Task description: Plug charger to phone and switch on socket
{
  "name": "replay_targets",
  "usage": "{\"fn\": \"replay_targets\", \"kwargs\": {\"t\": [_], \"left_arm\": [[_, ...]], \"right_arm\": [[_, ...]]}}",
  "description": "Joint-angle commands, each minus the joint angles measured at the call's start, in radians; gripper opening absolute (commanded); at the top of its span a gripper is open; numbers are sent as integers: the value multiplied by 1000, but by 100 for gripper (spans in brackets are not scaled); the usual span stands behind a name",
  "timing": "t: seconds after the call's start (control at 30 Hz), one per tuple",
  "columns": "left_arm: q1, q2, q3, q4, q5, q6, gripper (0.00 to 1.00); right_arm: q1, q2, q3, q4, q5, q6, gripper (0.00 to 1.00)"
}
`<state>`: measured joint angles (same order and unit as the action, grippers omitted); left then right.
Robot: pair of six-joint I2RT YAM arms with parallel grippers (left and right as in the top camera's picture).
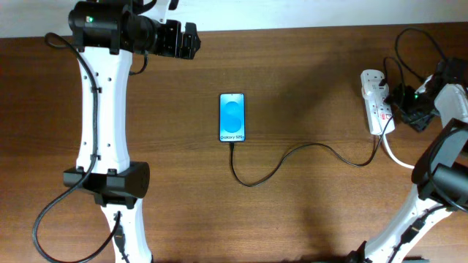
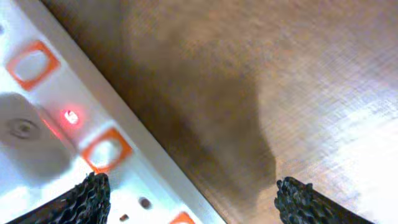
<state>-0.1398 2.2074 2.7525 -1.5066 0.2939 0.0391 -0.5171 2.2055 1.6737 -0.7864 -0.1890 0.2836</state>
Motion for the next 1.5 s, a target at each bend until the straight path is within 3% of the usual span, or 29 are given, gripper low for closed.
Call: {"fn": "replay_targets", "kwargs": {"t": [0.0,0.2,0.33,0.57,0.77,1.1,1.23,1.4,1.47], "left_arm": [[-1,-7,3,2,-11,-1,100],[-1,-7,3,2,-11,-1,100],[-1,-7,3,2,-11,-1,100],[-1,-7,3,2,-11,-1,99],[-1,-7,3,2,-11,-1,99],[-1,-7,3,2,-11,-1,99],[-1,-7,3,2,-11,-1,99],[-1,-7,3,2,-10,-1,100],[-1,-7,3,2,-11,-1,100]], "right_arm": [[-56,-107,1,-25,17,-13,88],[-126,-491,2,-86,42,-17,89],[-96,-750,1,-158,-90,-71,91],[198,-1117,1,-426,-140,-183,94],[338,-1149,1,-623,-140,-168,98],[340,-1054,-3,-631,-106,-192,98],[340,-1140,-140,-443,-79,-202,98],[394,-1517,-683,40,47,-202,99],[435,-1654,-843,159,92,-202,98]]}}
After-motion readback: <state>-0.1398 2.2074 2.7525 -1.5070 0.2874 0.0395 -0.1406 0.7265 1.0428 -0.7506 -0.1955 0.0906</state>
